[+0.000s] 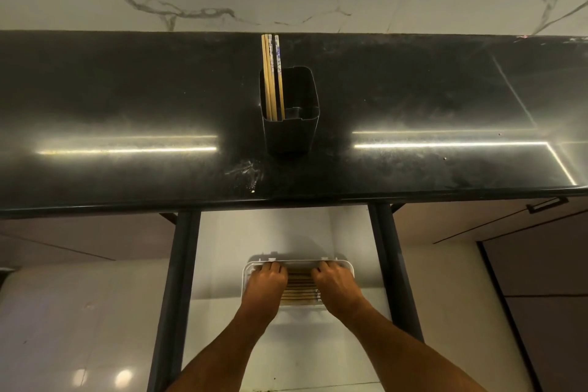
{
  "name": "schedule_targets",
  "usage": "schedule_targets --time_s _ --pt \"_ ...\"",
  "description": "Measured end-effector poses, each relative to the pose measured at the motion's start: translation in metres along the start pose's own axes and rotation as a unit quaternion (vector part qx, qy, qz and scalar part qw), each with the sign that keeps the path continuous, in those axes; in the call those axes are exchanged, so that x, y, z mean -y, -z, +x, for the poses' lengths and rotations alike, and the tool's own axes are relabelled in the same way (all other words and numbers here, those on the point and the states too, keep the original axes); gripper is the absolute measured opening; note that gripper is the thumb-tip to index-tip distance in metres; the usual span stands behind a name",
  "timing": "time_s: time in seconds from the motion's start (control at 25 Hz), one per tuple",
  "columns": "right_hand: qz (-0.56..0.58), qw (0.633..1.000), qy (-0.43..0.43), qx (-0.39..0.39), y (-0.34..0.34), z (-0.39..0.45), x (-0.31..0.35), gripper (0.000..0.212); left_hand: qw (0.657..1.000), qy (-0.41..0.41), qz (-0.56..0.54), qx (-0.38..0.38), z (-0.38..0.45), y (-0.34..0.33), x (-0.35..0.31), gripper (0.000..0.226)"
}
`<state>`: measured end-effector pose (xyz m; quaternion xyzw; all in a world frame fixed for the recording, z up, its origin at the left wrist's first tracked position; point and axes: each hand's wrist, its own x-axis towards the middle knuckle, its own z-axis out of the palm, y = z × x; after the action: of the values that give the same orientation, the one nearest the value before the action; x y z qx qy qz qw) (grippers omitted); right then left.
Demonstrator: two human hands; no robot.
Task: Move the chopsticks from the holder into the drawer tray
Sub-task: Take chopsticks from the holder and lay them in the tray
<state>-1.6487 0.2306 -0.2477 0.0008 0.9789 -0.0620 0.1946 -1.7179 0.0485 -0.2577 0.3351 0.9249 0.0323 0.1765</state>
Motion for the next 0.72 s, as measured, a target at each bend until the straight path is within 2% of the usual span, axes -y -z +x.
schedule_targets --time_s 0.28,0.48,0.6,0.72 --pt "0.003 1.0 -0.007 0.01 -0.002 0.003 0.0 0.037 1.0 0.004 0.002 -0.005 -0.001 -0.004 0.004 0.044" --pt "-0.002 1.0 0.018 -0.021 0.004 -0.008 -0.001 0.035 0.999 -0.007 -0.017 -0.03 -0.006 0.002 0.001 0.042" --pt "-0.002 0.997 0.046 -0.064 0.018 -0.015 -0.002 0.04 0.997 -0.051 -0.012 -0.065 -0.012 0.018 -0.004 0.034" --pt "-0.008 0.986 0.06 -0.157 0.04 -0.02 -0.005 0.036 0.982 -0.122 -0.01 -0.142 -0.013 0.037 -0.004 0.023"
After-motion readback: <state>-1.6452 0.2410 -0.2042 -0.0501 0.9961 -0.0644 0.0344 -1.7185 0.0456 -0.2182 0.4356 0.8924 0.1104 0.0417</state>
